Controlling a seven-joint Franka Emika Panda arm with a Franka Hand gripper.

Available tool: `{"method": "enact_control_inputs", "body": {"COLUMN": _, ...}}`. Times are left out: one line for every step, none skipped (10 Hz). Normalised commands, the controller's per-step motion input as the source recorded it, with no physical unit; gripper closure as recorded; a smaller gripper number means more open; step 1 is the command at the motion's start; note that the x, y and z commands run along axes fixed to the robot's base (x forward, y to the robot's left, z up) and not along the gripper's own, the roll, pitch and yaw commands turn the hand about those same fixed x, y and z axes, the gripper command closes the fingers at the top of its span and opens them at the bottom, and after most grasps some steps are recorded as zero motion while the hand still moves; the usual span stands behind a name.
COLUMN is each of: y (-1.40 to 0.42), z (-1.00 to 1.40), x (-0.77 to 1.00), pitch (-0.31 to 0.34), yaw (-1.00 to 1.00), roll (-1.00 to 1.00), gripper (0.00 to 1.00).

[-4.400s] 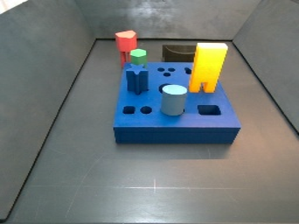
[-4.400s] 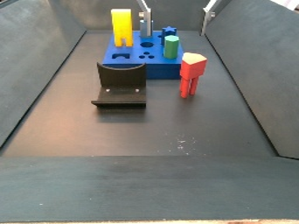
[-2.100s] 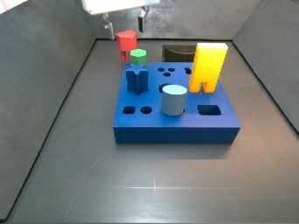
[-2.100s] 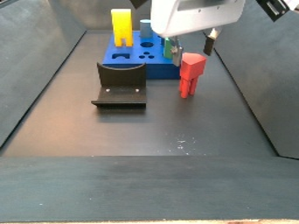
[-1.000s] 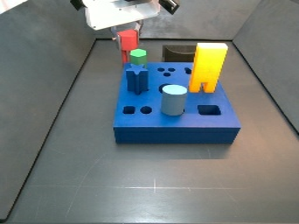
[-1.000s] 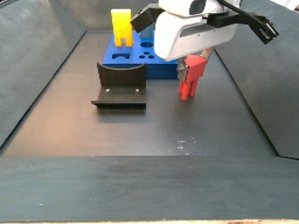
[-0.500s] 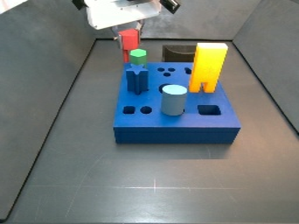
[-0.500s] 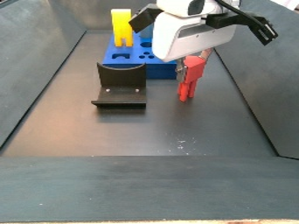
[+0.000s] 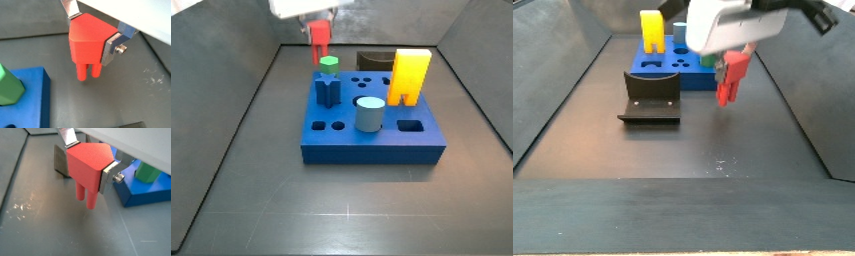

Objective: Pick up the 3 prong object. Move up. Move to above the board. Insert the 3 prong object.
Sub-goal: Move up, then move to above the board.

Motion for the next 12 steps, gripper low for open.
{"method": "enact_control_inputs", "body": {"y": -0.01, "z": 0.20, "x": -0.03, "pitch": 0.033, "yaw": -0.02, "roll": 0.00, "gripper": 1.00}}
{"method": "enact_control_inputs", "body": {"y": -0.15, "z": 1.00, "x": 0.08, "pitch": -0.214, "yaw": -0.04, "roll": -0.13, "gripper": 1.00}}
{"method": "enact_control_inputs", "body": {"y": -0.15, "z": 1.00, "x": 0.08, "pitch": -0.181, "yaw": -0.03, "roll": -0.13, "gripper": 1.00}}
{"method": "enact_control_inputs", "body": {"y": -0.14, "z": 1.00, "x": 0.07, "pitch": -0.141, "yaw": -0.02, "roll": -0.13, "gripper": 1.00}}
{"method": "enact_control_inputs", "body": {"y": -0.13, "z": 1.00, "x": 0.06, "pitch": -0.068, "yaw": 0.00, "roll": -0.13, "gripper": 1.00}}
{"method": "enact_control_inputs", "body": {"y": -0.12, "z": 1.00, "x": 0.06, "pitch": -0.027, "yaw": 0.00, "roll": -0.13, "gripper": 1.00}}
{"method": "enact_control_inputs", "body": {"y": -0.11, "z": 1.00, "x": 0.05, "pitch": 0.018, "yaw": 0.01, "roll": -0.12, "gripper": 1.00}}
{"method": "enact_control_inputs", "body": {"y": -0.11, "z": 1.00, "x": 0.05, "pitch": 0.037, "yaw": 0.01, "roll": -0.12, "gripper": 1.00}}
{"method": "enact_control_inputs", "body": {"y": -0.10, "z": 1.00, "x": 0.05, "pitch": 0.065, "yaw": 0.01, "roll": -0.11, "gripper": 1.00}}
{"method": "enact_control_inputs", "body": {"y": -0.09, "z": 1.00, "x": 0.05, "pitch": 0.073, "yaw": 0.01, "roll": -0.10, "gripper": 1.00}}
{"method": "enact_control_inputs", "body": {"y": -0.08, "z": 1.00, "x": 0.05, "pitch": 0.077, "yaw": 0.01, "roll": -0.09, "gripper": 1.00}}
{"method": "enact_control_inputs", "body": {"y": -0.07, "z": 1.00, "x": 0.04, "pitch": 0.078, "yaw": 0.02, "roll": -0.09, "gripper": 1.00}}
